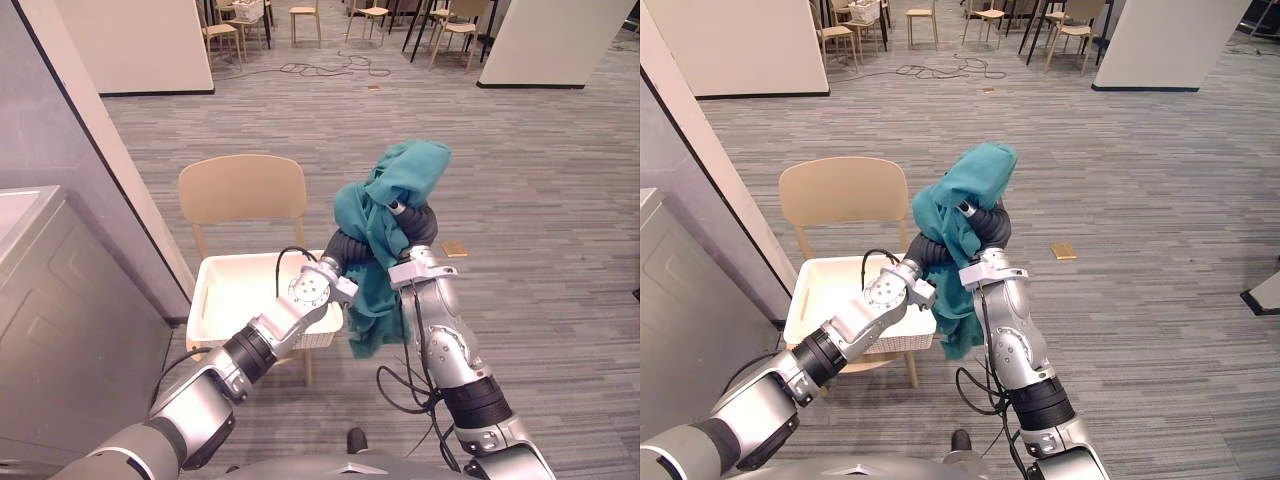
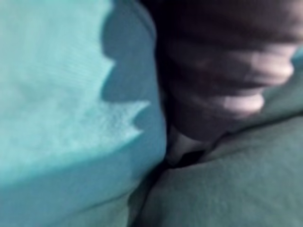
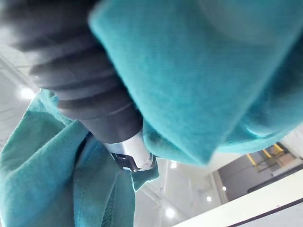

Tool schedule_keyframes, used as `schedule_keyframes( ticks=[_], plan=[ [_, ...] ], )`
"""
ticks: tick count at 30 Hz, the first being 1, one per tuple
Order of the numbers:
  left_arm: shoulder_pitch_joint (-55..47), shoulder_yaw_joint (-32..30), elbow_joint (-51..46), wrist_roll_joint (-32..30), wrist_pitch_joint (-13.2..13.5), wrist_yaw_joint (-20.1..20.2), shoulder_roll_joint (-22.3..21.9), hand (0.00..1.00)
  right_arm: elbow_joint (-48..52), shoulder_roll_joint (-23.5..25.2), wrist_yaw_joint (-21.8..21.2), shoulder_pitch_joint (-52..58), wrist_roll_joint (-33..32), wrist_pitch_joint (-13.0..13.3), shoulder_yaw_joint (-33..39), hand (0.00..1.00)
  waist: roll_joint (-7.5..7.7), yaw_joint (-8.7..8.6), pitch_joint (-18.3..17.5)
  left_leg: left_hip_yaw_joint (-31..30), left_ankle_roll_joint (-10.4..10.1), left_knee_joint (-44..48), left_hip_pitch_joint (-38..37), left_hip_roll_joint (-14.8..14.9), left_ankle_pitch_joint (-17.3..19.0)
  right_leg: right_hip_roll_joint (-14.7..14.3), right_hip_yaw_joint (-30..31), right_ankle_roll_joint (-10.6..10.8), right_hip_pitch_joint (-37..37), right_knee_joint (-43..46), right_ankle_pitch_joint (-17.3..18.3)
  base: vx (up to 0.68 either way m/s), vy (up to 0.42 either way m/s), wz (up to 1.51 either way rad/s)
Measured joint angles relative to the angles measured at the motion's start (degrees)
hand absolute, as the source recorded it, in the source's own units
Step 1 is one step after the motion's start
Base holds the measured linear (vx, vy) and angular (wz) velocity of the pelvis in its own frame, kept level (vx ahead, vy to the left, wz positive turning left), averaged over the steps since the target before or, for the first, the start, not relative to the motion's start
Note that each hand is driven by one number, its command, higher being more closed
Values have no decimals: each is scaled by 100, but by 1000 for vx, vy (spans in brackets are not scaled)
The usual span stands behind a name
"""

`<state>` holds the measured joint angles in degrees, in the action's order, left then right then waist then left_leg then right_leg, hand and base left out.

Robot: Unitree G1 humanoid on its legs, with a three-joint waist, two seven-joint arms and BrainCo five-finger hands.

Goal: Pick up the laundry basket with both hands and put the clothes into the washing machine.

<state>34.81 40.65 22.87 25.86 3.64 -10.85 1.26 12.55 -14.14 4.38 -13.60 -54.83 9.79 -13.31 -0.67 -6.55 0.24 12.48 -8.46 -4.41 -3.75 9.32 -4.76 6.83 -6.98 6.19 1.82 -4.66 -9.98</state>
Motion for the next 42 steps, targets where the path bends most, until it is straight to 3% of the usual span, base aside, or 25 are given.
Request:
schedule_keyframes(
  ticks=[1, 2, 9, 15, 19, 22, 26, 28, 32, 38, 42],
  plan=[
    [0, -5, -58, 1, 3, -8, 3, 100, 43, 0, 0, -2, 0, 32, 1, 100, 3, 4, -2, 1, 6, 0, -16, 1, 0, -2, 1, 5, -16, 0, -1, 0, 0, 0],
    [-2, -4, -72, 1, 3, -9, 9, 100, 47, 2, -1, -2, -1, 48, -1, 0, 3, 3, -2, 1, 13, 1, -39, 2, 3, -3, 1, 8, -42, 0, 2, 0, 0, 0],
    [-97, -73, -176, -16, 0, -5, 35, 100, 61, 8, -7, 8, -1, 46, 18, 0, 7, 25, -3, 27, 27, 33, -55, 6, 27, -16, 6, 46, -53, 0, 42, -4, -1, -1],
    [-562, -950, -534, -152, -2, 117, 40, 100, 733, 17, -63, 907, 3, -29, 414, 0, 5, 71, -4, 43, 23, 28, -60, 9, 27, -28, 12, 76, -46, 1, 40, -2, 0, -1],
    [-1159, -2382, -1052, -293, 1, 85, 301, 100, 788, 8, -95, 1701, 19, -155, 1159, 0, -17, 85, -16, 107, 29, 22, -108, 18, 56, -41, 42, 76, -51, 2, 44, 0, 0, -7],
    [-1637, -3071, -1422, -471, 14, 79, 427, 100, 984, 35, -305, 2086, 33, -247, 1217, 0, -53, 108, -40, 162, 6, 20, -143, 22, 85, -49, 92, 68, -51, 2, 58, -3, 2, -9],
    [-2592, -4613, -1965, -480, 50, -111, 453, 100, 1007, 303, -430, 2604, 60, -256, 2153, 0, -85, 137, -60, 174, -17, 16, -152, 18, 133, -48, 128, 47, -49, 1, 96, -2, 2, -1],
    [-3007, -4915, -2248, -481, 114, -132, 450, 100, 909, 352, -454, 2816, 77, -264, 2327, 0, -85, 169, -64, 174, -16, 13, -157, 15, 136, -44, 125, 48, -53, 1, 110, 0, 0, 0],
    [-3768, -5153, -2756, -502, 225, -19, 369, 100, 354, 733, -553, 3118, 122, -393, 2458, 0, -100, 212, -81, 160, -3, 3, -156, 12, 142, -35, 95, 55, -63, 1, 134, 0, 0, 0],
    [-5057, -5359, -3129, -577, 378, 317, -308, 100, -834, 1444, -754, 3950, 143, -603, 2585, 0, -201, 336, -156, 157, -6, 17, -239, 35, 192, -27, -11, 61, -213, 3, 210, 17, 1, 5],
    [-5694, -5425, -3126, -565, 391, 490, -590, 100, -1645, 1786, -755, 4268, 379, -625, 2829, 0, -188, 436, -173, 147, 0, 126, -296, 48, 349, 8, -140, 94, -413, 7, 313, -4, 10, 13]
  ],
)
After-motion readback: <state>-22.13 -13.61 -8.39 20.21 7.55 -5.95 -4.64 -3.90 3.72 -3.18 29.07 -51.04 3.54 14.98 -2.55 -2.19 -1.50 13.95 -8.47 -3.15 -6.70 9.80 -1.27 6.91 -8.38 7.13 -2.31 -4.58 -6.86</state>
